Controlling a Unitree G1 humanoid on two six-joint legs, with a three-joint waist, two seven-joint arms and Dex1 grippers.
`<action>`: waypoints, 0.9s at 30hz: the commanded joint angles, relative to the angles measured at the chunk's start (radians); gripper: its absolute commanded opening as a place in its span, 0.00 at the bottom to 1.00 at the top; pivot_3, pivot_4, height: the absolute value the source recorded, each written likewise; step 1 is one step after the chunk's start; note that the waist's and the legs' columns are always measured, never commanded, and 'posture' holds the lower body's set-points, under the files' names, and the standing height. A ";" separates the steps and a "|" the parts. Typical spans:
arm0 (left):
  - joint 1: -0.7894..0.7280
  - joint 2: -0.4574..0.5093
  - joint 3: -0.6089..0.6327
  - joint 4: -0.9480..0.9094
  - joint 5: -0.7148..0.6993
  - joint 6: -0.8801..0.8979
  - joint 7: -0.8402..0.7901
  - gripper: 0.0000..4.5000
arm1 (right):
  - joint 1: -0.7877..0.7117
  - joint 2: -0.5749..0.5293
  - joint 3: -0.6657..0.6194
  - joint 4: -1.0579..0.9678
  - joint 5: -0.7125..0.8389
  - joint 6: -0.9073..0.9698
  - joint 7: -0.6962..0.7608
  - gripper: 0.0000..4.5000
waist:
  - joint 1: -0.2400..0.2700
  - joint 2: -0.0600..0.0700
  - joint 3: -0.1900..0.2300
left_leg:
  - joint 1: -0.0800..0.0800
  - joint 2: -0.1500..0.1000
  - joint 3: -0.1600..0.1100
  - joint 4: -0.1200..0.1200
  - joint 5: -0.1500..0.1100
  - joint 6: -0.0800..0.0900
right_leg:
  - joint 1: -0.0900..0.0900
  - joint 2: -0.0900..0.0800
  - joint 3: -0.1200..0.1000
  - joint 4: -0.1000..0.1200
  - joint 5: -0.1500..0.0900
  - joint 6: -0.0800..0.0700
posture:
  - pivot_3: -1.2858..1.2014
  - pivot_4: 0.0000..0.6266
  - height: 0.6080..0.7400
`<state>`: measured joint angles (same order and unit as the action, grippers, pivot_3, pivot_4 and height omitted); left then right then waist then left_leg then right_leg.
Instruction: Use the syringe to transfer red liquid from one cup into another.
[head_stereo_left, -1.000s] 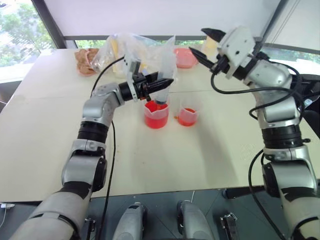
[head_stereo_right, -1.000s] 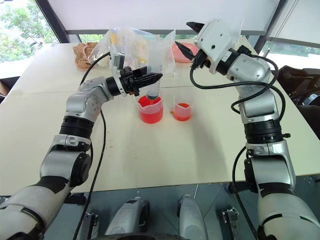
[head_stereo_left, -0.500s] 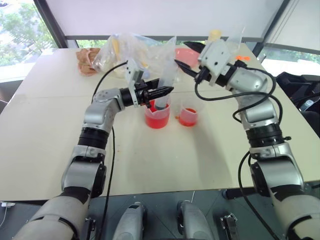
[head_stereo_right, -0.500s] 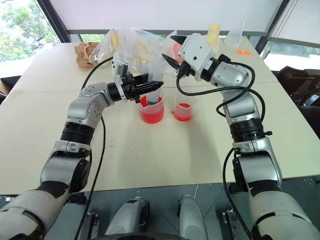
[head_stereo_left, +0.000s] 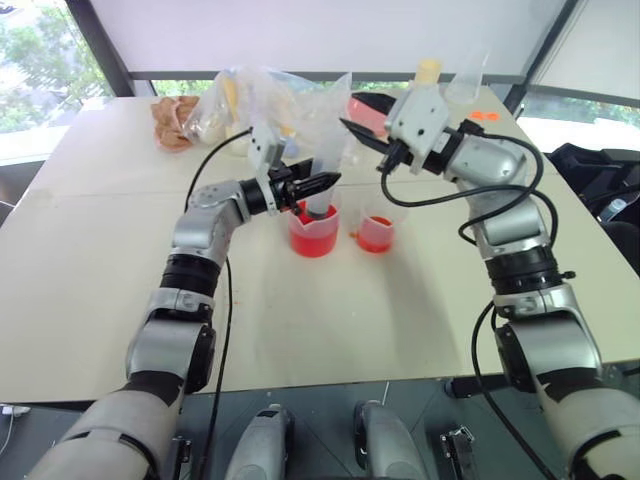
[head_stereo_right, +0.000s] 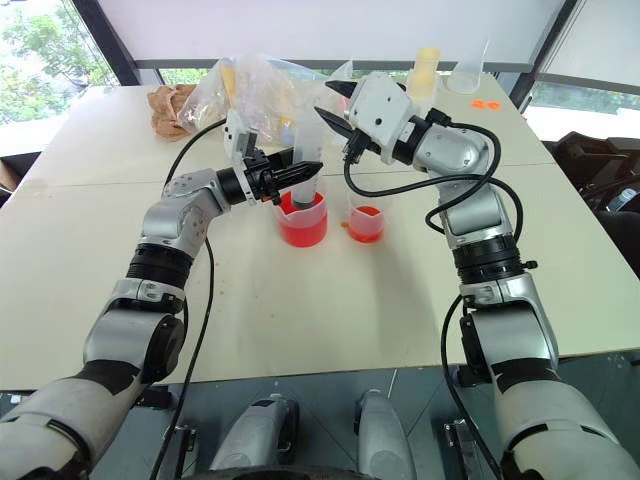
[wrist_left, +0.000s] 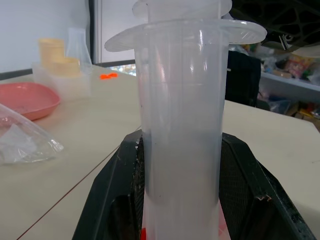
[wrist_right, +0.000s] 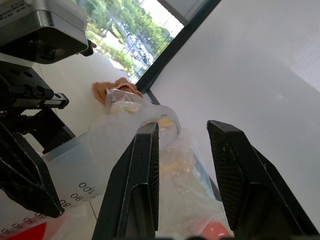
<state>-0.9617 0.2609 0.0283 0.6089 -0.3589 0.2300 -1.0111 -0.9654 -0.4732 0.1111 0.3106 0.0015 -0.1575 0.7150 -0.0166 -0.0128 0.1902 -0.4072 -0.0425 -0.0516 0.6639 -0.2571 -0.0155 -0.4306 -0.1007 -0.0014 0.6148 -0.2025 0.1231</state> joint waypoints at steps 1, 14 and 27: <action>-0.021 0.013 0.009 -0.036 -0.003 -0.016 -0.016 0.32 | -0.014 -0.007 -0.038 -0.062 0.021 0.005 -0.013 0.35 | 0.000 0.000 0.000 | 0.000 0.000 0.000 0.000 0.000 0.000 | 0.000 0.000 0.000 0.000 0.000 0.000 | 0.52 0.24 1.00; -0.018 0.003 0.027 -0.071 -0.038 0.017 -0.029 0.32 | 0.003 0.034 -0.002 -0.008 -0.001 -0.021 -0.002 0.35 | 0.000 0.000 0.000 | 0.000 0.000 0.000 0.000 0.000 0.000 | 0.000 0.000 0.000 0.000 0.000 0.000 | 0.52 0.24 1.00; 0.037 0.019 -0.026 -0.103 0.007 0.001 -0.067 0.32 | -0.026 0.058 -0.011 0.046 -0.003 -0.082 -0.027 0.15 | -0.001 0.000 0.000 | 0.000 0.000 0.000 0.000 0.000 0.000 | 0.000 0.000 0.000 0.000 0.000 0.000 | 0.52 0.24 1.00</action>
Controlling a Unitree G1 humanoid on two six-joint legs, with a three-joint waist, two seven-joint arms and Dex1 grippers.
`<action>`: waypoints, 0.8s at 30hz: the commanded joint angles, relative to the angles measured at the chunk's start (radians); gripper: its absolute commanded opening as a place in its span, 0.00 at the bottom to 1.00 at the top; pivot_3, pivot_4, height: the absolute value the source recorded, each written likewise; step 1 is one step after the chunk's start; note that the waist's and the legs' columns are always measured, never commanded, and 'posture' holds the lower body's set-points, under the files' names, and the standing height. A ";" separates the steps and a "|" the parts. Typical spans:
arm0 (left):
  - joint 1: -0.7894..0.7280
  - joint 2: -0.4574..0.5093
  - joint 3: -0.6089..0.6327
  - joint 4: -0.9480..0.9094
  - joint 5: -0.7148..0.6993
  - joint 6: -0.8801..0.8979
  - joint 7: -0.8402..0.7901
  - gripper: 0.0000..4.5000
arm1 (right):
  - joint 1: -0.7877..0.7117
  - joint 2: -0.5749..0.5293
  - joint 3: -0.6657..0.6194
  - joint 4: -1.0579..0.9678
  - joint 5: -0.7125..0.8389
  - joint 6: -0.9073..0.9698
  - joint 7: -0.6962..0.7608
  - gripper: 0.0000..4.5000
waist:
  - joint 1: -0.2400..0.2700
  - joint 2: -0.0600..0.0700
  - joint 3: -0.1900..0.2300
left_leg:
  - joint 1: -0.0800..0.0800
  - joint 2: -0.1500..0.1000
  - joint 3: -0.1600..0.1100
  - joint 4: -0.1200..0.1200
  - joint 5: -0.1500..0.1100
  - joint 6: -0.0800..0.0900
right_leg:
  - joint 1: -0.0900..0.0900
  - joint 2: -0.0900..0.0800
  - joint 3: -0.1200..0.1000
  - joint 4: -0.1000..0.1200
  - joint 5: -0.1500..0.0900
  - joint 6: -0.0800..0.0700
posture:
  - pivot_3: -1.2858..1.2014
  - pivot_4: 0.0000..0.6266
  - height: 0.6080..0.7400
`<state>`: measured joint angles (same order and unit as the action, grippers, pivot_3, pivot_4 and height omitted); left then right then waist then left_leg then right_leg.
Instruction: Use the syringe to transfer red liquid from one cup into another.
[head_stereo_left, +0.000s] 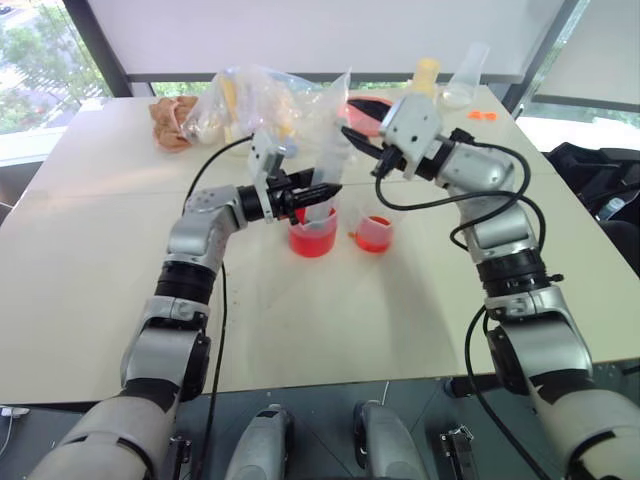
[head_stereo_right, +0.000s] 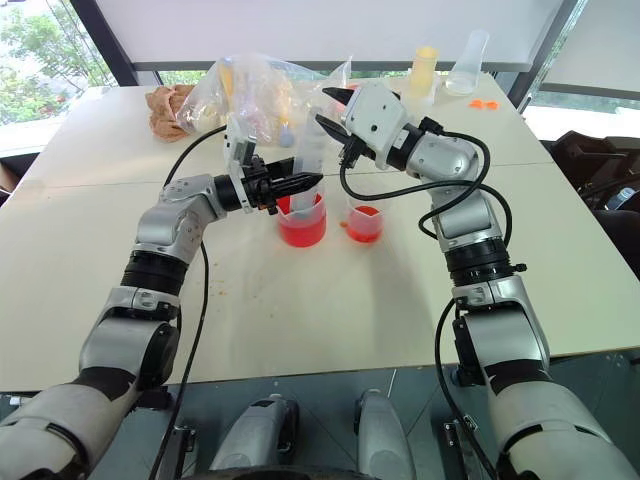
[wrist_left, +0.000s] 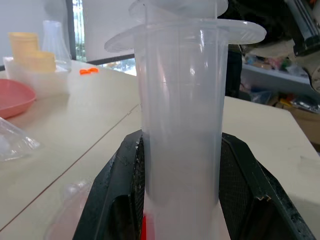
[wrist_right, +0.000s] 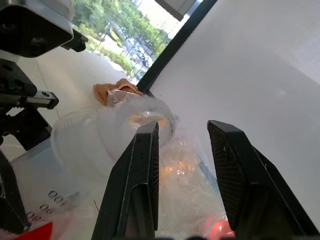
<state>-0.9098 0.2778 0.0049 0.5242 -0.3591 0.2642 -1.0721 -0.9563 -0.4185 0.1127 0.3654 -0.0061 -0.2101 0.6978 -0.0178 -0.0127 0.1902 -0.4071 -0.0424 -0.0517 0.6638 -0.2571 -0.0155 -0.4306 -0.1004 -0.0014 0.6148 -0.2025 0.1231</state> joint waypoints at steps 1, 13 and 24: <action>-0.015 0.001 -0.002 -0.015 0.009 -0.037 -0.005 0.32 | -0.035 0.005 -0.014 -0.008 0.007 -0.033 -0.007 0.04 | 0.000 0.000 0.000 | 0.000 0.000 0.000 0.000 0.000 0.000 | 0.000 0.000 0.000 0.000 0.000 0.000 | 0.52 0.24 1.00; -0.010 -0.020 -0.011 0.088 0.058 -0.129 0.020 0.32 | -0.057 -0.018 -0.036 -0.050 -0.003 -0.020 -0.026 0.01 | 0.002 0.000 0.000 | 0.000 0.000 0.000 0.000 0.000 0.000 | 0.000 0.000 0.000 0.000 0.000 0.000 | 0.52 0.24 1.00; -0.017 -0.032 -0.012 0.108 0.064 -0.143 0.013 0.32 | -0.124 -0.053 -0.083 -0.047 -0.021 -0.035 -0.110 0.01 | 0.001 0.000 0.000 | 0.000 0.000 0.000 0.000 0.000 0.000 | 0.000 0.000 0.000 0.000 0.000 0.000 | 0.52 0.24 1.00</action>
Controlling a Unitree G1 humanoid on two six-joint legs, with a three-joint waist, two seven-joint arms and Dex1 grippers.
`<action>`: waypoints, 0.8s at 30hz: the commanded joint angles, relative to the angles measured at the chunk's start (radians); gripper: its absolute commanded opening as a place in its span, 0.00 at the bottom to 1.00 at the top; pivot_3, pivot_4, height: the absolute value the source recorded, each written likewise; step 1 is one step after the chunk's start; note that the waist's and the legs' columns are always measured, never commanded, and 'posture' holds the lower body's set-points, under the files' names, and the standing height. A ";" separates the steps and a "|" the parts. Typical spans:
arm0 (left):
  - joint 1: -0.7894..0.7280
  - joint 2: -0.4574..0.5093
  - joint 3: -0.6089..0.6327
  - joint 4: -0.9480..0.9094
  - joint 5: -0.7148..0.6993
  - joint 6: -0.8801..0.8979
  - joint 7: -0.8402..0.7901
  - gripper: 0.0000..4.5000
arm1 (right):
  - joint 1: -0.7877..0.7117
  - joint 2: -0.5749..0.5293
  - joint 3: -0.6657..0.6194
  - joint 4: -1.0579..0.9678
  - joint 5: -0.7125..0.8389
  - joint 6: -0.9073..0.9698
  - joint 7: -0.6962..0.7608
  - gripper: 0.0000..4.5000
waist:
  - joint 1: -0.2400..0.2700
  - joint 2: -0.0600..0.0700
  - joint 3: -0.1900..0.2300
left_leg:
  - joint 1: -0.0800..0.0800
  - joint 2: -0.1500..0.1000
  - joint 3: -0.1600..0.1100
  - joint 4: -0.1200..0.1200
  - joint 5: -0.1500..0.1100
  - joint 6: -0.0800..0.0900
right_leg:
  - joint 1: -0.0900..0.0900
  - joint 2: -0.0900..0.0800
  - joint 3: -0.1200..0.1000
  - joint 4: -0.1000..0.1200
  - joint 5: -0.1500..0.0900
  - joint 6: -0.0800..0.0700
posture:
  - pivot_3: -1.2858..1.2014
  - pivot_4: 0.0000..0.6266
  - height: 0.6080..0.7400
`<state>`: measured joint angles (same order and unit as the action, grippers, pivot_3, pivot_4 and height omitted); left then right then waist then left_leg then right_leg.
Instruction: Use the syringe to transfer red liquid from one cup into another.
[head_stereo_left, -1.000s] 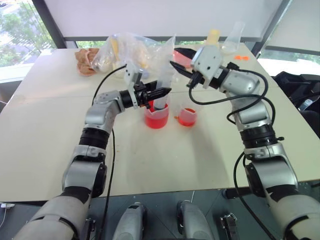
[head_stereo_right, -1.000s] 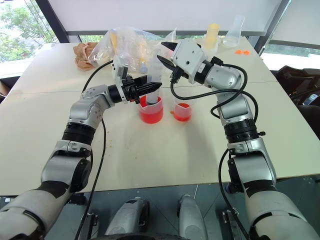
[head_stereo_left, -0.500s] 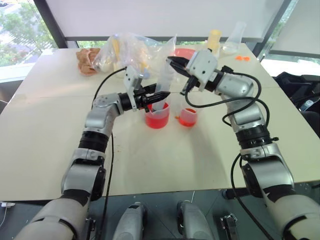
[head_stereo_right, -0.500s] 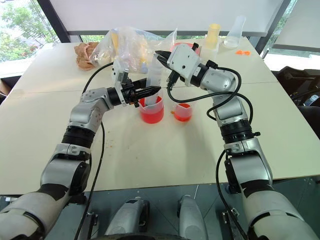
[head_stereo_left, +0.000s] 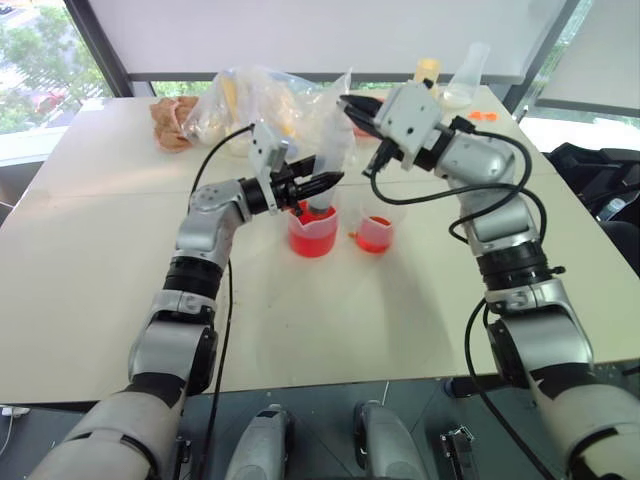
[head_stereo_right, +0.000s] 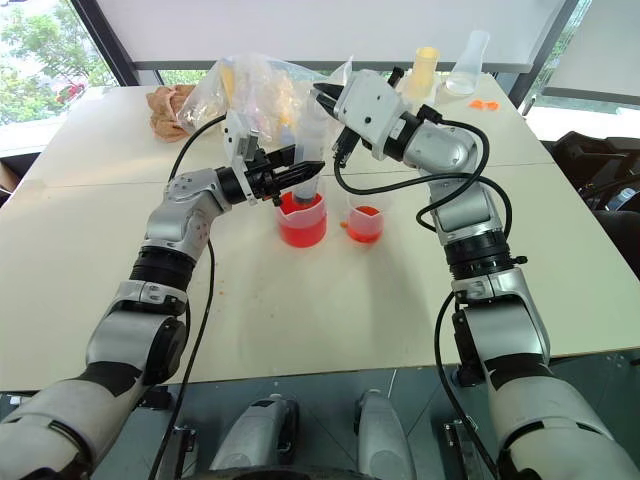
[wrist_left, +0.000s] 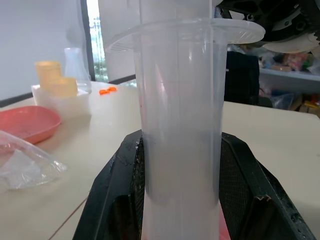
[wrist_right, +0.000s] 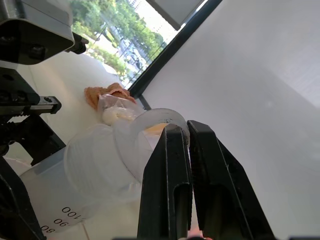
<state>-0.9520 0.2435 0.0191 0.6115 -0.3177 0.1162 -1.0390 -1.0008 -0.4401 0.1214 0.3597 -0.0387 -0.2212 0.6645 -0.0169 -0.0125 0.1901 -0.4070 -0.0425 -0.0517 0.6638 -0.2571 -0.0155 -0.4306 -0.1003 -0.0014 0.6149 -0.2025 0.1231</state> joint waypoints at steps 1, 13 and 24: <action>0.024 0.002 -0.027 0.024 0.023 0.004 -0.020 0.32 | -0.082 -0.034 -0.092 -0.038 0.009 -0.028 -0.082 0.01 | 0.000 0.000 0.000 | 0.000 0.000 0.000 0.000 0.000 0.000 | 0.000 0.000 0.000 0.000 0.000 0.000 | 0.52 0.24 1.00; 0.009 0.003 -0.015 0.038 0.021 -0.001 -0.010 0.32 | -0.065 -0.034 -0.105 -0.047 0.062 -0.008 -0.063 0.14 | 0.000 0.000 0.000 | 0.000 0.000 0.000 0.000 0.000 0.000 | 0.000 0.000 0.000 0.000 0.000 0.000 | 0.52 0.24 1.00; -0.035 0.026 0.046 0.018 -0.025 0.028 0.020 0.32 | 0.151 -0.125 -0.171 -0.336 0.195 0.199 0.038 0.88 | 0.006 0.000 0.000 | 0.000 0.000 -0.001 0.000 0.000 0.000 | 0.000 0.000 0.000 0.000 0.000 0.000 | 0.52 0.24 1.00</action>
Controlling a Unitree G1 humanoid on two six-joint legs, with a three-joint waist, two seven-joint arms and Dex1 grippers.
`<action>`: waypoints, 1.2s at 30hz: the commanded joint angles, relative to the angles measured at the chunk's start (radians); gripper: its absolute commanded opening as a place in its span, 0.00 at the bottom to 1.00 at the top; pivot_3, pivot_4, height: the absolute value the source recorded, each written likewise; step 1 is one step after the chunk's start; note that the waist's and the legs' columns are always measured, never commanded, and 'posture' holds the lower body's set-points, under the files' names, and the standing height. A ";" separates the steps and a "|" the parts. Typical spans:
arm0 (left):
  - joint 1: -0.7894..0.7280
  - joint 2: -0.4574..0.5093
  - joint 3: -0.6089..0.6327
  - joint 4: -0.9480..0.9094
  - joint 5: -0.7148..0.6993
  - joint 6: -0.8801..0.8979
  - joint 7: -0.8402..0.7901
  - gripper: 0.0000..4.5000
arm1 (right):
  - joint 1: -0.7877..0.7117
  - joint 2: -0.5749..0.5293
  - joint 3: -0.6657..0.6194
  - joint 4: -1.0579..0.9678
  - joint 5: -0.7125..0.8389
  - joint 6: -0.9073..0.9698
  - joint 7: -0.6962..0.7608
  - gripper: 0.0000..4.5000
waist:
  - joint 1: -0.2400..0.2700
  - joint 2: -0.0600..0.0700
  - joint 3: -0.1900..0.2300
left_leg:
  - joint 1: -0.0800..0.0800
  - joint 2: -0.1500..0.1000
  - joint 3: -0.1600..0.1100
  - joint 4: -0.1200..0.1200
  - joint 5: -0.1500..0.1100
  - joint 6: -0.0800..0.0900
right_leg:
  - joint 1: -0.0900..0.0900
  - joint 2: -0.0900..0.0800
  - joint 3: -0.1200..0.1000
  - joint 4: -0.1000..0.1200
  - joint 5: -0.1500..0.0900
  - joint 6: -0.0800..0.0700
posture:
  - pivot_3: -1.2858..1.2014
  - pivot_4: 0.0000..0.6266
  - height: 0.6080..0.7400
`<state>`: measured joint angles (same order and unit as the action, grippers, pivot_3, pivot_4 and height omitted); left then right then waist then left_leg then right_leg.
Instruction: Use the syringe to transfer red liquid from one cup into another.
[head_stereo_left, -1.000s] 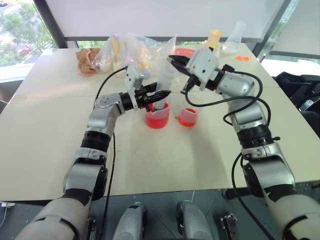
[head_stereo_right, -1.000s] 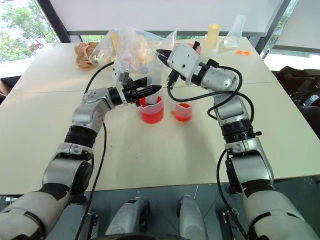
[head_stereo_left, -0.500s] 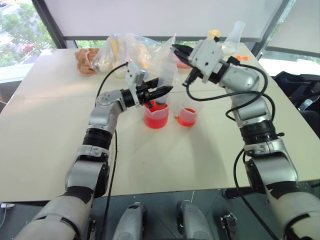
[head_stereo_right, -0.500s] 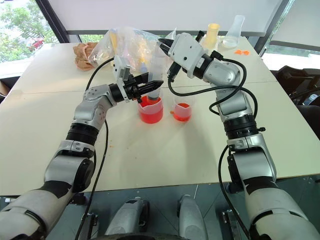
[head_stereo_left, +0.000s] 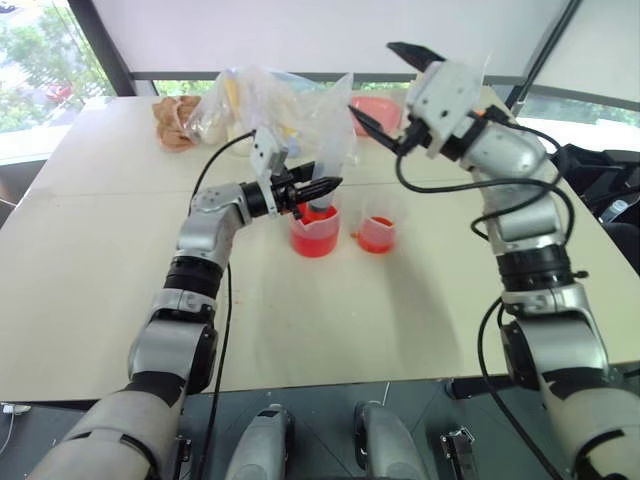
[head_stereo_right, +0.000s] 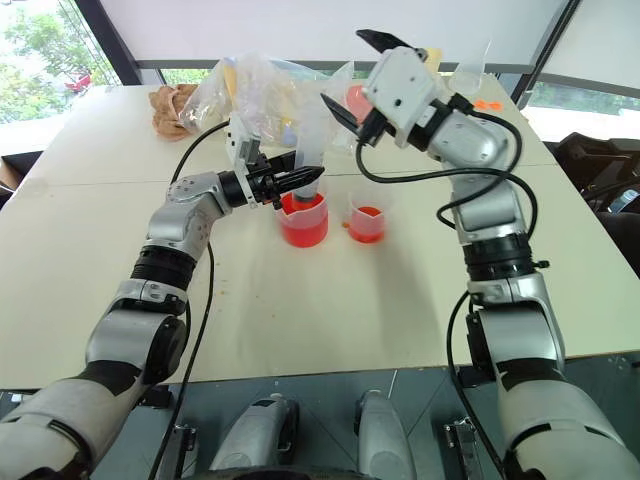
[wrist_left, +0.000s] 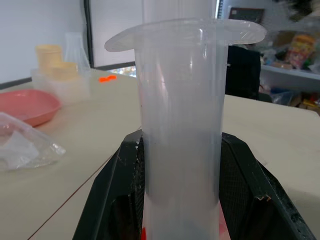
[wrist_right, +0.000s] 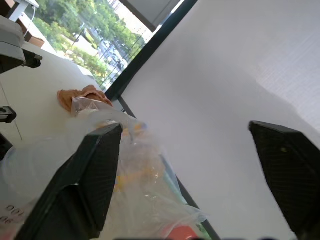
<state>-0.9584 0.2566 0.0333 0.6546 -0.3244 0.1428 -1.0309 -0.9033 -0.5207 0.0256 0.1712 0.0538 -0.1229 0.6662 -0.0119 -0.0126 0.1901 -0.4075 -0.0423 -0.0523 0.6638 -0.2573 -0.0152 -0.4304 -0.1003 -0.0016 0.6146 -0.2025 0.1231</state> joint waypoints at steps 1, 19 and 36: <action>-0.028 0.016 0.033 -0.028 -0.019 0.002 0.015 0.32 | 0.077 -0.058 -0.090 -0.186 0.131 0.140 0.044 0.88 | 0.000 0.000 0.000 | 0.000 0.000 0.000 0.000 0.000 0.000 | 0.000 0.000 0.000 0.000 0.000 0.000 | 0.52 0.24 1.00; -0.270 -0.201 0.043 0.156 -0.039 -0.114 0.027 0.32 | 0.145 -0.303 -0.295 -0.214 0.102 0.234 -0.103 0.88 | -0.002 0.000 0.000 | 0.001 0.000 0.001 0.000 0.000 0.001 | 0.001 0.000 0.000 -0.001 0.000 0.000 | 0.52 0.24 1.00; -0.260 -0.261 0.019 0.302 0.016 -0.215 -0.027 0.32 | 0.108 -0.184 -0.154 -0.242 0.107 0.205 -0.069 0.88 | 0.002 0.000 0.000 | 0.000 0.000 0.001 0.000 -0.001 0.001 | 0.001 0.000 0.000 -0.001 0.000 0.000 | 0.52 0.24 1.00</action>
<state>-1.2109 -0.0061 0.0644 0.9882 -0.3240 -0.0393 -1.0331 -0.7756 -0.7060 -0.1197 -0.0496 0.1510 0.0958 0.5961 -0.0103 -0.0129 0.1904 -0.4072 -0.0424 -0.0515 0.6643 -0.2578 -0.0140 -0.4293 -0.1003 -0.0018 0.6138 -0.2026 0.1232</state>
